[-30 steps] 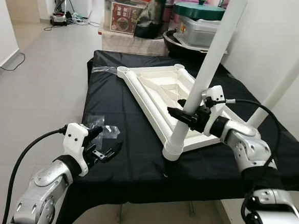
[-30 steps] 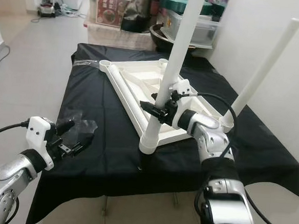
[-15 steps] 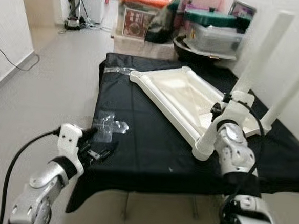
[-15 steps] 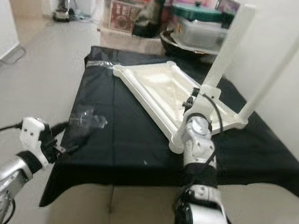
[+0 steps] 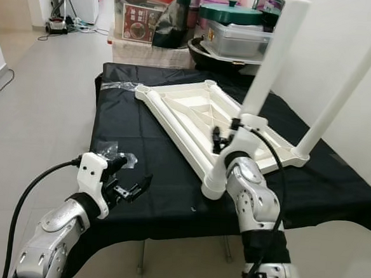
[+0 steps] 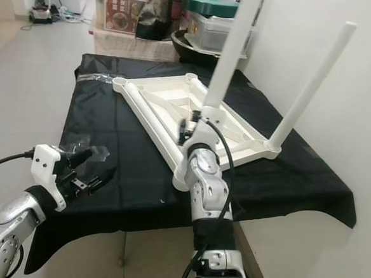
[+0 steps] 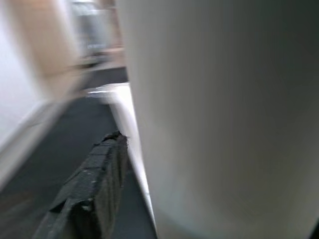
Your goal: Building children table
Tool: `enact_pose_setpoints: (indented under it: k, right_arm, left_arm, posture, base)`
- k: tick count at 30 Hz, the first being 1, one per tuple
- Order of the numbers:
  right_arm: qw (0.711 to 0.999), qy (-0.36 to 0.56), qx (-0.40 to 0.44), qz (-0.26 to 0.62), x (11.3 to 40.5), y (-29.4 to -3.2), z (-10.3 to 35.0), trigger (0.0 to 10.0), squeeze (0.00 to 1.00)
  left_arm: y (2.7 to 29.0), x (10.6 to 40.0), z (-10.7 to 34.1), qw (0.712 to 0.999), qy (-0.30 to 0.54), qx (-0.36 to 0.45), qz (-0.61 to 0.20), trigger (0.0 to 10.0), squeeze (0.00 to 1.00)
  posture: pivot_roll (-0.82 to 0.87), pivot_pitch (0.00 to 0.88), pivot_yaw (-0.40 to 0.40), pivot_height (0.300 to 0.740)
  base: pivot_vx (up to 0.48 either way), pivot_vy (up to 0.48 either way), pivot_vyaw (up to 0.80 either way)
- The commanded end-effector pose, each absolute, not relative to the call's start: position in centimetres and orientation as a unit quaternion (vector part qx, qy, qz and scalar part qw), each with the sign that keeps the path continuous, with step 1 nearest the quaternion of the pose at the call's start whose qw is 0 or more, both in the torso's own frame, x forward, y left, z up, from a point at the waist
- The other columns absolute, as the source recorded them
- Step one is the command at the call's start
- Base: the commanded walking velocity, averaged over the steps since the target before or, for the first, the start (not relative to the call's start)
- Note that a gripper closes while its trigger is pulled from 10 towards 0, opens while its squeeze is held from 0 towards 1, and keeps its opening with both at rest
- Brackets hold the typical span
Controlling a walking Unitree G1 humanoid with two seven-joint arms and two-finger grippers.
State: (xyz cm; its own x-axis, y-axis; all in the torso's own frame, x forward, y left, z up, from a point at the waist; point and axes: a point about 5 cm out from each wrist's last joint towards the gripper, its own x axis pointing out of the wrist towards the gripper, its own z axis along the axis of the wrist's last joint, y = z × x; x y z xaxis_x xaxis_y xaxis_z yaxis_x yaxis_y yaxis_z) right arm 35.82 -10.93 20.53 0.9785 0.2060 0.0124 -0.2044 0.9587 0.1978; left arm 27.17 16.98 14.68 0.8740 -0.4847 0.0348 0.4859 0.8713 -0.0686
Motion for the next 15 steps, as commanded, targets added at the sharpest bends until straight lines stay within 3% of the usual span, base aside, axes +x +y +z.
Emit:
enact_pose_setpoints:
  k: [1, 7, 10, 15]
  right_arm:
    - [0.964, -0.039, 0.093, 0.247, 35.1, -10.5, 23.0, 10.0, 0.00]
    - [0.921, -0.066, 0.048, 0.382, 33.7, -11.4, 23.6, 10.0, 0.00]
    - [0.878, -0.041, -0.013, 0.477, 33.2, -11.1, 22.2, 10.0, 0.00]
    - [0.871, -0.030, -0.026, 0.490, 34.3, -9.9, 21.2, 9.6, 0.00]
  left_arm:
    - [16.9, 27.2, 14.1, 0.967, 0.003, -0.042, -0.250, 10.0, 0.00]
    - [16.7, 27.3, 14.1, 0.967, 0.002, -0.044, -0.252, 10.0, 0.00]
    - [16.6, 27.5, 14.0, 0.966, 0.001, -0.046, -0.253, 10.0, 0.00]
    - [16.5, 27.6, 13.9, 0.966, 0.001, -0.047, -0.254, 10.0, 0.00]
  posture:
    - [0.13, 0.000, -0.151, 0.740]
    - [0.13, 0.000, -0.157, 0.740]
    - [0.13, 0.000, -0.162, 0.740]
    - [0.15, 0.000, -0.169, 0.740]
  base:
    - [0.000, 0.000, 0.00]
    - [0.000, 0.000, 0.00]
    - [0.000, 0.000, 0.00]
    - [0.000, 0.000, 0.00]
